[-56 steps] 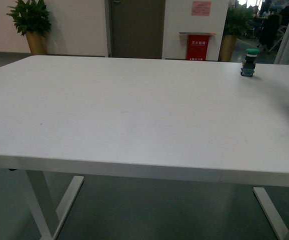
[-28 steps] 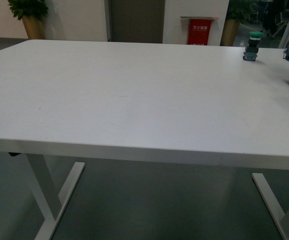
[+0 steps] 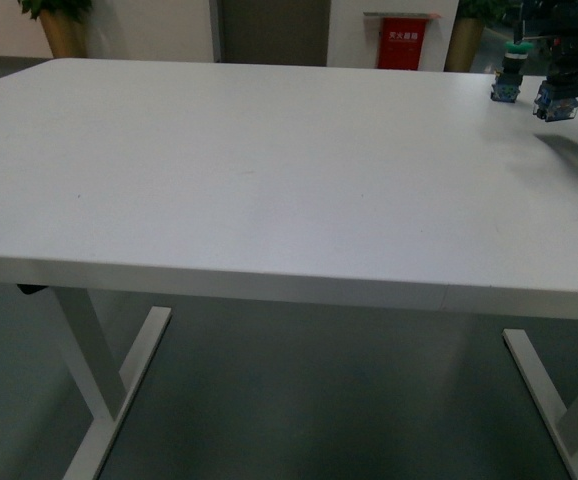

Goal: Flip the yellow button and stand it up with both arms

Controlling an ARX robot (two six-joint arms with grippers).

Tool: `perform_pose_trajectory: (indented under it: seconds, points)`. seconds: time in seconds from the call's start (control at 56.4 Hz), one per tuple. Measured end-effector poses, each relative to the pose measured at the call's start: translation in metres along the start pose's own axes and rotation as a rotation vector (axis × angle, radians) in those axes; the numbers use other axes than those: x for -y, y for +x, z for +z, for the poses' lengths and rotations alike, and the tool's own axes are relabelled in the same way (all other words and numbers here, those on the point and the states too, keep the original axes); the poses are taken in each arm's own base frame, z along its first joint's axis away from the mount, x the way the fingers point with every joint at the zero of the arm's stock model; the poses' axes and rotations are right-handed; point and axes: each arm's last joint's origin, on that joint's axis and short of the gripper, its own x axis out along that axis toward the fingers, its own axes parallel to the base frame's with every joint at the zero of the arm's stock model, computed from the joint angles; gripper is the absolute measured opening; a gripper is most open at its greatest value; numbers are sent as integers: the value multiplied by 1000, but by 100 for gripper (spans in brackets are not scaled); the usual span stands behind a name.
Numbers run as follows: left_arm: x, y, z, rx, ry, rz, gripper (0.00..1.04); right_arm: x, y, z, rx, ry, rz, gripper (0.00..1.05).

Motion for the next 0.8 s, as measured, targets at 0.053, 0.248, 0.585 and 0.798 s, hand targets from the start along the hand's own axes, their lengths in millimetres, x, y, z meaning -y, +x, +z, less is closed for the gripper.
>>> perform_pose_trajectory:
  seconds: [0.053,0.248,0.585,0.798]
  points:
    - [0,0,0,0,0,0,99,1,4,-2,-7,1,-3,26]
    - [0,0,0,0,0,0,99,2,15,-5,-18,11,-8,26]
    - [0,0,0,0,0,0,99,3,22,-3,-29,25,-13,26]
    - [0,0,0,0,0,0,99,4,21,-4,-52,24,-21,26]
